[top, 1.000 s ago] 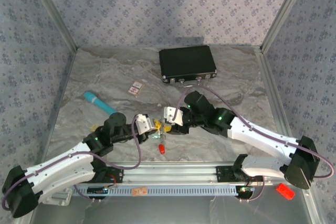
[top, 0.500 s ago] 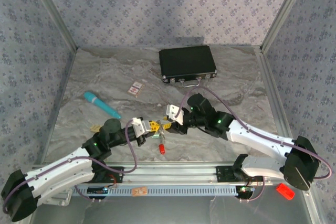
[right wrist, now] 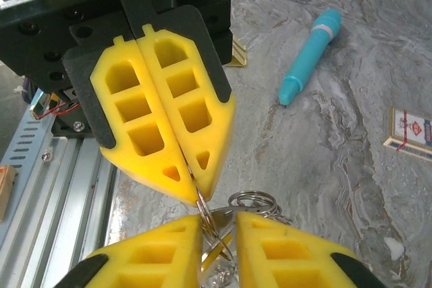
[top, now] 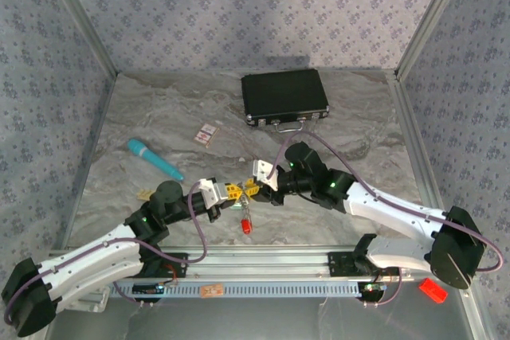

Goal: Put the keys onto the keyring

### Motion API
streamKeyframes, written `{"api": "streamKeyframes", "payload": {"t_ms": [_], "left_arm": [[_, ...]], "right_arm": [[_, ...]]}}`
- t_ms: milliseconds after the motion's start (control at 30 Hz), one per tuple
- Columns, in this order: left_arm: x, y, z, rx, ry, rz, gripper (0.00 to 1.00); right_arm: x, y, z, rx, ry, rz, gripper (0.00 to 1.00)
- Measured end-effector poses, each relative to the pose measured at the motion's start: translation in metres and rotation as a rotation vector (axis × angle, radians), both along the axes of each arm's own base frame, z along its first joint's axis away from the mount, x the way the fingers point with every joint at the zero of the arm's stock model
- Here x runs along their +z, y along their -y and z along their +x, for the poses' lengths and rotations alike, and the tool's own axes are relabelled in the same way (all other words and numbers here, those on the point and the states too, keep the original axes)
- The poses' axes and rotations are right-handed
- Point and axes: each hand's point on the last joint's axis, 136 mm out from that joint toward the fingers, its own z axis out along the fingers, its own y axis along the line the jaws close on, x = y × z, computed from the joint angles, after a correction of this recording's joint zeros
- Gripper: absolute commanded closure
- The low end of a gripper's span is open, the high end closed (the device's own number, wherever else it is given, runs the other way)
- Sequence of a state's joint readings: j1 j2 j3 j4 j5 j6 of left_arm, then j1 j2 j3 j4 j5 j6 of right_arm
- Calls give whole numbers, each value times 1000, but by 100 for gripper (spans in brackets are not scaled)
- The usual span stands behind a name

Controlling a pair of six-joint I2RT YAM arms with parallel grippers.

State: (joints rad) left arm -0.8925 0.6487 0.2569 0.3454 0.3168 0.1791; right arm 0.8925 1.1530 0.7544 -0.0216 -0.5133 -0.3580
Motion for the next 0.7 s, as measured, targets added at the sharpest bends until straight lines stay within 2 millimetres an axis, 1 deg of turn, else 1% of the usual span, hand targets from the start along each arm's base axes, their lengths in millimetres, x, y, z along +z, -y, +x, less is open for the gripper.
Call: {"api": "streamKeyframes", "payload": {"t_ms": [67, 100, 167, 200, 433, 567, 700], "left_arm": [[0, 0, 0, 0, -5, -2, 100], [0, 0, 0, 2, -6, -2, 96], [0, -1, 1, 8, -5, -1, 75], [0, -1, 2, 13, -6, -3, 72], [0, -6, 7, 54, -9, 37, 72], [-1, -7, 7, 54, -18, 66, 72], [-5, -4, 6, 38, -39, 93, 72]], "right_arm": [[-1, 0, 0, 5, -1, -3, 95], [-2, 0, -1, 7, 0, -7, 98], [-2, 0, -1, 9, 0, -13, 100], [-3, 1, -1, 7, 1, -22, 100], [0, 8, 2, 1, 58, -142, 100], [1, 12, 2, 8, 100, -213, 100], [-2, 13, 1, 20, 128, -278, 100]]}}
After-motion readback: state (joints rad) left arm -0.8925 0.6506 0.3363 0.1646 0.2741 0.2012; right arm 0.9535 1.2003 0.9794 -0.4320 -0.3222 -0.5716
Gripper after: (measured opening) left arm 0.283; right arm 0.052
